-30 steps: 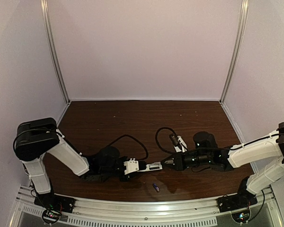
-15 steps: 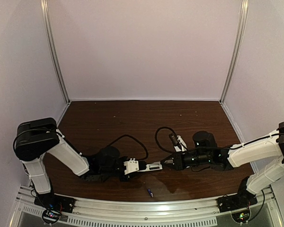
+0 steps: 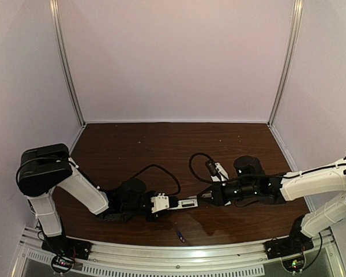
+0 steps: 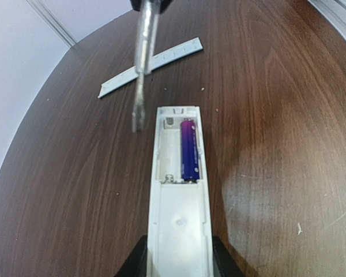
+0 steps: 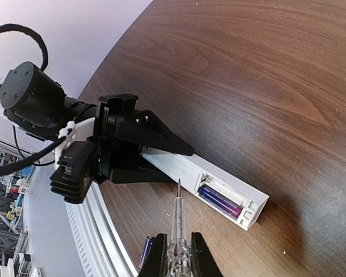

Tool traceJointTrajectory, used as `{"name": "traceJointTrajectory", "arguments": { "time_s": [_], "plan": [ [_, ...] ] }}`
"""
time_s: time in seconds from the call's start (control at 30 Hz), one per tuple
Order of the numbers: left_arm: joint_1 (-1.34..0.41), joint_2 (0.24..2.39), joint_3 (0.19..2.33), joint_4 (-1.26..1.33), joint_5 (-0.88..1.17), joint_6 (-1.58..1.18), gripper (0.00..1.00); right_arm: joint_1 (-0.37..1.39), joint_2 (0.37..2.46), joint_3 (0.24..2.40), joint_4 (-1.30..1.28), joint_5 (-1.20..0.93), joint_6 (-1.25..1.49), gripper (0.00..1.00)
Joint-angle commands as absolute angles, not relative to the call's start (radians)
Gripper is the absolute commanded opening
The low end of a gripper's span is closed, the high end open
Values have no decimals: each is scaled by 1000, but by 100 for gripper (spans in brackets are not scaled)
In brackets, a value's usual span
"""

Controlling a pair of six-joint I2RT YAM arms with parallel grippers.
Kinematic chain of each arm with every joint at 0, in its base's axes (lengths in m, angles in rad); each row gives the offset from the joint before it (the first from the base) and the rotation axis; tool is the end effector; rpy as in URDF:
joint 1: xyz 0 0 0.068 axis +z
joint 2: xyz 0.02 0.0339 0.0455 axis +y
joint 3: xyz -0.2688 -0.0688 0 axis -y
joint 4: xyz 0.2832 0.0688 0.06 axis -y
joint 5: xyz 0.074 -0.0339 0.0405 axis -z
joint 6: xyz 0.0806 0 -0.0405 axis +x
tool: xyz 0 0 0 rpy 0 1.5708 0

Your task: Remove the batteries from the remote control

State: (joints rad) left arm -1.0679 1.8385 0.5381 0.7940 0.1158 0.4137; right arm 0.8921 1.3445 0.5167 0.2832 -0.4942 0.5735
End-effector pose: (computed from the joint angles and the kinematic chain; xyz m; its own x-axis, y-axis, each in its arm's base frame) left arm 0.1650 -0.3193 0.0411 0.1554 0.5460 -0.8233 0.9355 0.1864 0.3002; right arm 0.1708 0.2727 0.1324 -0.7832 -0.2102 -0.5852 -0.6131 0.4178 0.6705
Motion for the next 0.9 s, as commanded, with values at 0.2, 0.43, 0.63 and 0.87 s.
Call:
{"name": "traceJointTrajectory", "arguments": {
  "time_s": [0.2, 0.43, 0.63, 0.87],
  "plan": [
    [-1071, 1861, 546, 877, 55, 440, 0, 913, 1296, 692, -46, -371, 417, 0],
    [-1073, 1863, 487, 998, 40, 510, 0, 941, 1247, 817, -247, -316, 256, 0],
    [-1087, 1865, 430, 1109, 43, 567, 0, 969, 1246, 911, -382, -305, 128, 0],
    [-1097, 1866, 407, 1157, 51, 601, 0, 995, 1286, 998, -520, -249, 19, 0]
  ]
}}
